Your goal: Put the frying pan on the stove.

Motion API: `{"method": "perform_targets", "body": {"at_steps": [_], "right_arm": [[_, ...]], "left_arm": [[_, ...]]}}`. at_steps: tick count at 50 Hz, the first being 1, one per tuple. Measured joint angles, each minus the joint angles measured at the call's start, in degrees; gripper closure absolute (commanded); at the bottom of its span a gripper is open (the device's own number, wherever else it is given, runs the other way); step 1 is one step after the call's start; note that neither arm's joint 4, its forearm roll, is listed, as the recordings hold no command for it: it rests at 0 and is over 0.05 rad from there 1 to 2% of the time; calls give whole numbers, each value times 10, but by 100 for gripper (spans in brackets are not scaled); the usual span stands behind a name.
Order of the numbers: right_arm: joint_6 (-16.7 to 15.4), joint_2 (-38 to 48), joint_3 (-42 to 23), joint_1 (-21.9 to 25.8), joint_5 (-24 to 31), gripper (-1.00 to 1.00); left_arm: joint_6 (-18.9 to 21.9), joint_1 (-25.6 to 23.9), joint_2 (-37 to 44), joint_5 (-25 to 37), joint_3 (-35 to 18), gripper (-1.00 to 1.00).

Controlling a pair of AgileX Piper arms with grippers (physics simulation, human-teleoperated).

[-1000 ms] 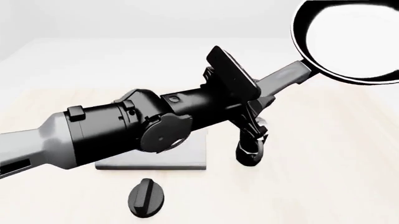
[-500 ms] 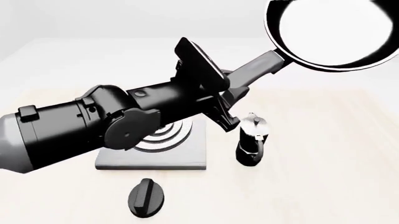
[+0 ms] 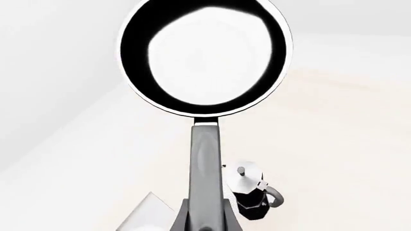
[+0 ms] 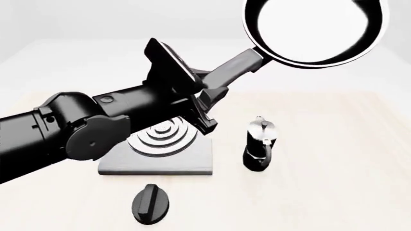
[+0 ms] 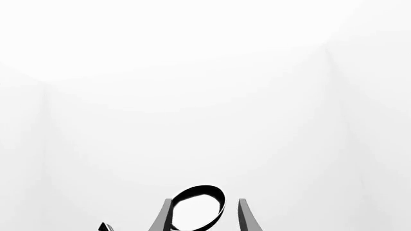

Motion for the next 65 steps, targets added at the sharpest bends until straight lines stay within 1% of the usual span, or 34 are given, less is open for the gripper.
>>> {"method": "perform_targets", "body": {"at_steps": [16, 36, 65], "right_arm": [[1, 0, 0, -2, 0, -100], [1, 0, -5, -2, 5, -100], [-3, 0, 7, 1, -8, -100]], "left_arm": [[-8, 29, -50, 0, 56, 100], [-23, 74, -132, 11, 140, 100], [-65, 131, -244, 40, 256, 100]]}}
